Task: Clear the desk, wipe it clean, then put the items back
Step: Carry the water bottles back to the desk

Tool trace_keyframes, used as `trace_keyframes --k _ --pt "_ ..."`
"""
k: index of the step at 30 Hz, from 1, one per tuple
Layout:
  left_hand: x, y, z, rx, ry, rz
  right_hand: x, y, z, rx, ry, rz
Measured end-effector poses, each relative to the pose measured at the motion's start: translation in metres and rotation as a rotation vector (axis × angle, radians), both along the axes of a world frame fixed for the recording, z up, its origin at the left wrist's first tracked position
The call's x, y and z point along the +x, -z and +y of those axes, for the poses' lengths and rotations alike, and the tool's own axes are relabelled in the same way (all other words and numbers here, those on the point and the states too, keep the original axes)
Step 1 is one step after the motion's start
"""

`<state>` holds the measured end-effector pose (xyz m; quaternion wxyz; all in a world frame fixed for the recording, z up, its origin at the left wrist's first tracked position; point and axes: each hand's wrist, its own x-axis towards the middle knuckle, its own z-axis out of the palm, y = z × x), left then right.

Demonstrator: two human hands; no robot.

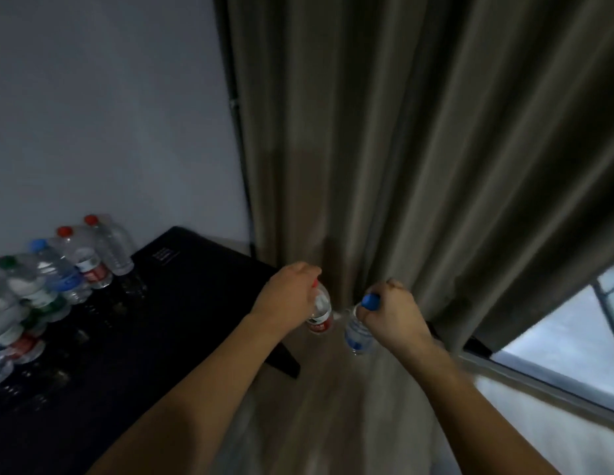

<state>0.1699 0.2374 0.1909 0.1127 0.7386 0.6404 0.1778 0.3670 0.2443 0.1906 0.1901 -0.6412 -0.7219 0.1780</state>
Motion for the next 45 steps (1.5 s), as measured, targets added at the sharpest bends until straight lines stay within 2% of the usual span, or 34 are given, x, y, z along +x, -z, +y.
trace_keyframes --k 4,10,19,28,34,45 --pt "-0.048 0.008 0.019 -0.04 -0.194 0.016 -0.05 0.011 0.054 -0.059 -0.222 -0.001" --pt "-0.114 0.007 -0.004 -0.063 -0.52 0.04 -0.148 0.011 0.097 -0.082 -0.61 0.032" --pt "-0.193 0.02 -0.082 -0.101 -0.936 0.036 -0.29 0.011 0.079 -0.086 -0.948 0.094" --pt "-0.292 0.043 -0.095 -0.063 -1.029 0.042 -0.393 0.031 0.07 -0.109 -1.064 0.091" --pt "-0.346 0.048 -0.07 -0.092 -1.03 0.045 -0.453 0.043 0.097 -0.125 -1.117 0.058" --pt "-0.454 0.07 -0.031 -0.166 -1.205 0.06 -0.594 0.076 0.139 -0.178 -1.304 0.023"
